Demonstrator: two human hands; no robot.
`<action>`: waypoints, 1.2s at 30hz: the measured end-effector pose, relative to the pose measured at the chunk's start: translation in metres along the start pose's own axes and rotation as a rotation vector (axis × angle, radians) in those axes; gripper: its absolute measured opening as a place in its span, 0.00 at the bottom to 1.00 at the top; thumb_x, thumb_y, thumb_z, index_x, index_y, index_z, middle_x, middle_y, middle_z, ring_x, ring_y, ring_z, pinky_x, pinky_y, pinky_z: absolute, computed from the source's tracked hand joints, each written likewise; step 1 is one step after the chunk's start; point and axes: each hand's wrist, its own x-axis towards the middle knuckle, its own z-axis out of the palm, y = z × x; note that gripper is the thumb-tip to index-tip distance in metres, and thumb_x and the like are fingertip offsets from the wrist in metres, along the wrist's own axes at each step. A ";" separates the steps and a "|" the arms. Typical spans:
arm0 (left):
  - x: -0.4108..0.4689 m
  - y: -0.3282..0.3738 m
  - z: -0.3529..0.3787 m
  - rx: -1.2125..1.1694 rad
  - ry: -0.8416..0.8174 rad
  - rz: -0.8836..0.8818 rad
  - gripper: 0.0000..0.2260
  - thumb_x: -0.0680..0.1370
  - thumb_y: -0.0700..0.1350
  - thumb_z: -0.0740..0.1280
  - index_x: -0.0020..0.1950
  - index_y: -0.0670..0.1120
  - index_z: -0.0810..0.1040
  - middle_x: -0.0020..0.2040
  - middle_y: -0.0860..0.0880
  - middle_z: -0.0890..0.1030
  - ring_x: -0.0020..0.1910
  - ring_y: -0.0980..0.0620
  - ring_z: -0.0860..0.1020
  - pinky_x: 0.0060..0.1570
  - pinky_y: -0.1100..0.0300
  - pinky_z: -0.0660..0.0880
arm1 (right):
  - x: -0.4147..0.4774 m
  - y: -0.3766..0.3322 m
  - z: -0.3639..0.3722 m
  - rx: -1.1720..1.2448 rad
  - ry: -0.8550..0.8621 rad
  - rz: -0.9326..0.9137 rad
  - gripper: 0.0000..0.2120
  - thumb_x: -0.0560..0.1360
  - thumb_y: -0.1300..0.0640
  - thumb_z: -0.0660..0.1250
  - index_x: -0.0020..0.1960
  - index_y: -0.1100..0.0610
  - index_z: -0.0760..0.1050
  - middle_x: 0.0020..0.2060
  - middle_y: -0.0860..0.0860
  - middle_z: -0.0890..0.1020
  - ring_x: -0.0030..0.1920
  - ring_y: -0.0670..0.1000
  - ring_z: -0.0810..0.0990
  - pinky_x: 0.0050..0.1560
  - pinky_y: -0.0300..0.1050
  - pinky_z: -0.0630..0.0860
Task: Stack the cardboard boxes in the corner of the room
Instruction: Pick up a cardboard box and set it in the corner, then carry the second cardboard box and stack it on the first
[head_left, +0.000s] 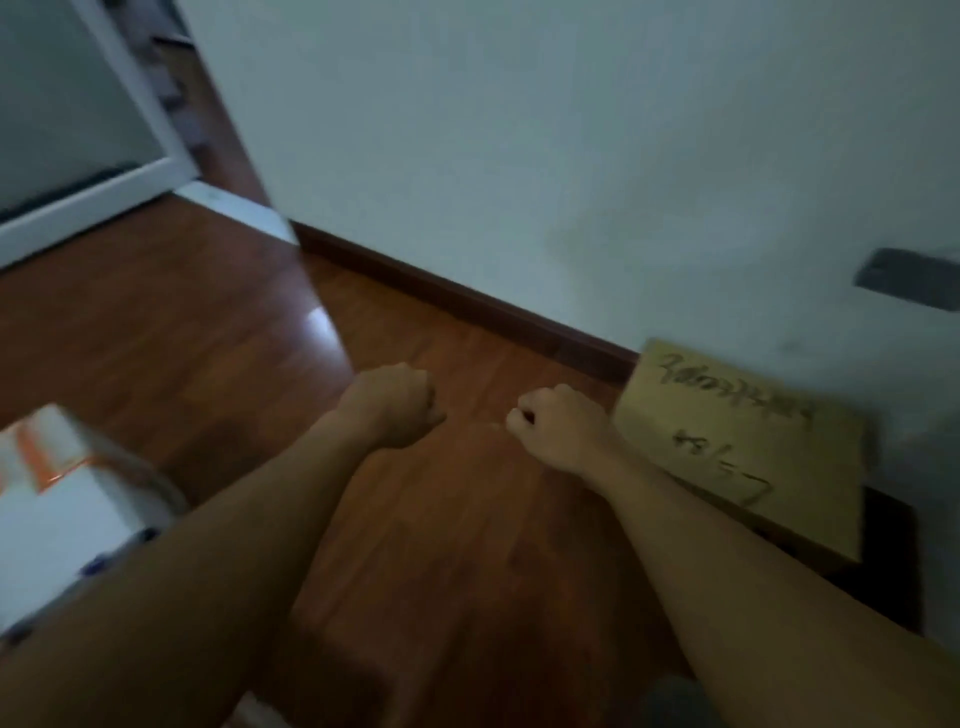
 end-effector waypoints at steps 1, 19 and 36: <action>-0.019 -0.029 -0.005 0.000 -0.001 -0.048 0.18 0.78 0.55 0.60 0.47 0.42 0.81 0.50 0.41 0.84 0.48 0.40 0.82 0.39 0.55 0.72 | 0.008 -0.027 0.005 0.024 -0.023 -0.046 0.18 0.73 0.47 0.57 0.27 0.53 0.63 0.38 0.58 0.82 0.42 0.61 0.80 0.38 0.46 0.70; -0.369 -0.203 0.141 -0.146 -0.236 -0.828 0.20 0.79 0.57 0.59 0.66 0.47 0.71 0.63 0.44 0.77 0.56 0.45 0.79 0.45 0.53 0.78 | -0.048 -0.223 0.232 0.358 -0.761 -0.237 0.23 0.69 0.34 0.63 0.53 0.51 0.73 0.51 0.50 0.77 0.50 0.49 0.77 0.50 0.49 0.75; -0.406 -0.159 0.185 -0.011 -0.566 -0.755 0.24 0.83 0.55 0.49 0.78 0.54 0.47 0.78 0.32 0.41 0.74 0.24 0.50 0.67 0.30 0.61 | -0.056 -0.186 0.258 0.262 -0.854 -0.157 0.27 0.74 0.35 0.55 0.68 0.45 0.68 0.63 0.52 0.77 0.59 0.54 0.76 0.56 0.54 0.75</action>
